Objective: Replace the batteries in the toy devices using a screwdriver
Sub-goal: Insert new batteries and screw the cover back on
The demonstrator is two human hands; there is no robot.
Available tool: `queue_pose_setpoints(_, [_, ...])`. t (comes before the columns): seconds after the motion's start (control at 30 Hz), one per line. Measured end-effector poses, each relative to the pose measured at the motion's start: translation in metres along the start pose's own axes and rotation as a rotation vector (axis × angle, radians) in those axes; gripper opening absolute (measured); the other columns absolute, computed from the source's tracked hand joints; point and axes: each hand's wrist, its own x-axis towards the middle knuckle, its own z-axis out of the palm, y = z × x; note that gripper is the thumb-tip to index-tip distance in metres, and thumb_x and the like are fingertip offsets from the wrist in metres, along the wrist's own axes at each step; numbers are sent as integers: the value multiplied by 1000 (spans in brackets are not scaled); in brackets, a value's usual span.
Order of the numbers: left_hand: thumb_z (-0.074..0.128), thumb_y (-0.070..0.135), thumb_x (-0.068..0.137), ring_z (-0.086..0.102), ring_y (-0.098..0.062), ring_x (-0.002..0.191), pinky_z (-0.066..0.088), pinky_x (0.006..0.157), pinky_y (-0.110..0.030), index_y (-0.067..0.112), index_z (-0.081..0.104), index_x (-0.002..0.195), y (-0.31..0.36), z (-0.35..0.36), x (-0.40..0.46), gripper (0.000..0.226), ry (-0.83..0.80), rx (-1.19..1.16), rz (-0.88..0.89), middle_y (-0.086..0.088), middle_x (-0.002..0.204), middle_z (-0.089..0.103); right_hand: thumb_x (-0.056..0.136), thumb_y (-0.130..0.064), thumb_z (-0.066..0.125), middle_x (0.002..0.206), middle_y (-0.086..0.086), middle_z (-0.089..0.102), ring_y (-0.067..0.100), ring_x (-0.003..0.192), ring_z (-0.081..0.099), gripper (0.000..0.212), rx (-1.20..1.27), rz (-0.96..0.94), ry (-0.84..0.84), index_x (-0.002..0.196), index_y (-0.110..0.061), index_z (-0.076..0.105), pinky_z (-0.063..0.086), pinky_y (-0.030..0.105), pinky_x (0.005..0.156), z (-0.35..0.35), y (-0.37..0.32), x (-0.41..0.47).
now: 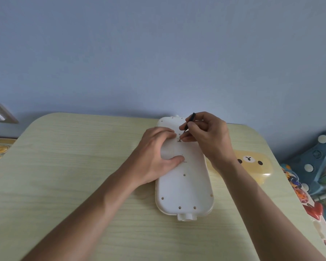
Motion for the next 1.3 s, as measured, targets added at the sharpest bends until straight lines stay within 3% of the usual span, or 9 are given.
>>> queue_pose_setpoints(0.27, [76, 49, 75, 34, 4, 134, 17, 101, 5, 23, 58, 132, 1, 0, 0, 65, -7, -2, -10, 21, 135, 48, 92, 4, 52, 85, 19, 76, 36, 72, 74, 13, -40, -41, -10, 98, 4, 64, 63, 32, 67, 4, 1, 3])
queue_pose_setpoints(0.6, [76, 48, 75, 34, 5, 133, 16, 99, 6, 23, 58, 133, 0, 1, 0, 65, -9, -12, -22, 21, 135, 48, 93, 3, 52, 86, 17, 76, 33, 73, 74, 13, -76, -57, -19, 98, 3, 64, 64, 34, 69, -1, 4, 4])
queue_pose_setpoints(0.73, [78, 45, 76, 38, 2, 131, 28, 102, -5, 24, 59, 131, 1, -4, 5, 62, -32, -36, -43, 22, 131, 50, 92, 0, 62, 83, 15, 77, 32, 71, 74, 7, -82, -71, -46, 95, 0, 67, 64, 34, 70, -2, 0, 4])
queue_pose_setpoints(0.87, [68, 42, 83, 57, 1, 116, 47, 95, -24, 33, 67, 119, 13, -12, 21, 37, 143, -304, -82, 19, 118, 67, 88, -4, 73, 76, 18, 75, 29, 67, 74, 7, -76, -89, -29, 93, 0, 71, 64, 33, 67, 0, 1, 3])
queue_pose_setpoints(0.97, [79, 37, 80, 67, -10, 92, 53, 75, -25, 29, 74, 103, 29, -16, 42, 25, 234, -467, -77, 9, 95, 73, 88, -10, 75, 74, 17, 75, 20, 62, 71, 10, -84, -98, -10, 89, -1, 72, 63, 32, 65, 2, 3, 2])
queue_pose_setpoints(1.1, [86, 23, 75, 70, -12, 73, 56, 68, -25, 15, 77, 81, 36, -13, 60, 13, 241, -446, -20, 5, 75, 74, 86, -9, 76, 72, 18, 73, 19, 60, 68, 11, -73, -83, 8, 88, 0, 71, 63, 34, 63, 3, 5, 4])
queue_pose_setpoints(1.3, [76, 12, 86, 73, -19, 74, 57, 69, -20, 13, 80, 93, 27, -16, 60, 8, 184, -481, 29, 0, 84, 78, 92, -10, 70, 80, 6, 77, 6, 62, 61, 11, -91, -30, -90, 96, -5, 80, 55, 22, 55, 1, 3, 5])
